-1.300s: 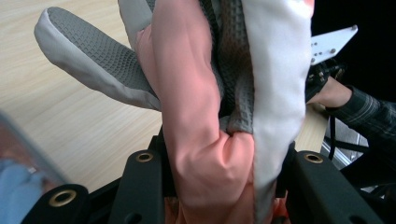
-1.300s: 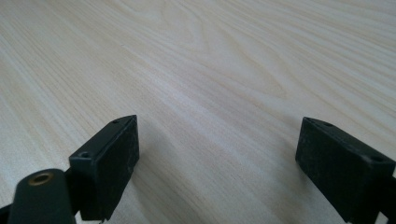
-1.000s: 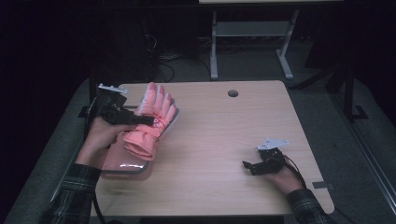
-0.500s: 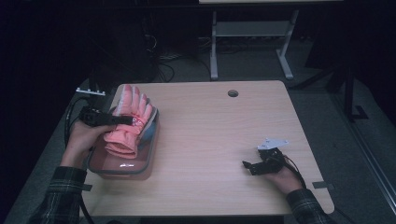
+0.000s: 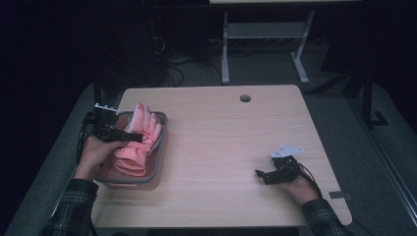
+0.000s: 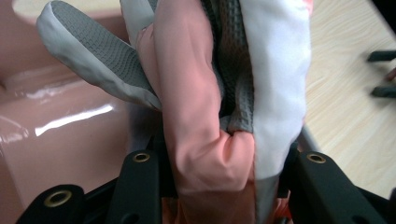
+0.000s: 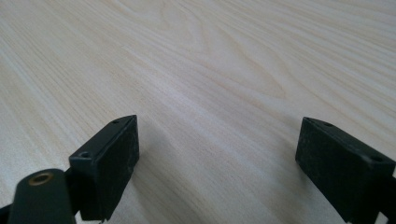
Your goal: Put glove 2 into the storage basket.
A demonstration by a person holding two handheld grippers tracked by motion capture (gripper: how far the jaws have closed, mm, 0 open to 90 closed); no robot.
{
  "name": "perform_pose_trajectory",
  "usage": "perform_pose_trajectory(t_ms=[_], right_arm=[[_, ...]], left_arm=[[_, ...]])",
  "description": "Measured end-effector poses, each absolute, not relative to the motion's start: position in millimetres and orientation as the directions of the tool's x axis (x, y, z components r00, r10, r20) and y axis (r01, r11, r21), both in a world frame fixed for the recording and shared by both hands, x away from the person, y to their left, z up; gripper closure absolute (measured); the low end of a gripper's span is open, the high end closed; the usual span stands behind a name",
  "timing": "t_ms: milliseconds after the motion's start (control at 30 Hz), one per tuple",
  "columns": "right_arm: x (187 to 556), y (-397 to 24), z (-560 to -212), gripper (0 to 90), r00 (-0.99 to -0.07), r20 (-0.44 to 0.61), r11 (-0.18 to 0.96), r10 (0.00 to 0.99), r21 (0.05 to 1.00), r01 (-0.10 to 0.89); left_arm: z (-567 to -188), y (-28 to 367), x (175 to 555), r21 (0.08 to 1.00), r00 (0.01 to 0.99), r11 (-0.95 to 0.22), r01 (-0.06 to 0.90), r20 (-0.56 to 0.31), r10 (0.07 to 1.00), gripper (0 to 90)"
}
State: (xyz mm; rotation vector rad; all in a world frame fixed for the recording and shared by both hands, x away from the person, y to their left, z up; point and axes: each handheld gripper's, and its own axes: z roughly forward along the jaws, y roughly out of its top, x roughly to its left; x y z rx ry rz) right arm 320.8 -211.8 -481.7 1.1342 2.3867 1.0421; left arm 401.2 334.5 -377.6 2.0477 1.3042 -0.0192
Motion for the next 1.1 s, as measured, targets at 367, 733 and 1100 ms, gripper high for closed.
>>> perform_pose_trajectory(t_ms=[367, 733, 1100], right_arm=[[320.9, -211.6, -481.7, 12.8, -0.641, 0.038, 0.424, 0.766, 0.721, 0.549], [321.0, -211.5, -481.7, 12.8, -0.641, 0.037, 0.423, 0.767, 0.721, 0.549], [321.0, -211.5, -481.7, 12.8, -0.641, 0.038, 0.423, 0.767, 0.721, 0.549]], left_arm=[[-406.5, 334.6, 397.5, 0.507, 0.484, -0.264, 0.820, -0.369, 0.793, 55.7], [-402.3, 337.8, 395.7, 0.566, 0.509, -0.253, 0.785, -0.356, 0.784, 28.3], [-378.8, 340.2, 389.4, 0.628, 0.545, -0.288, 0.723, -0.263, 0.796, 13.9]])
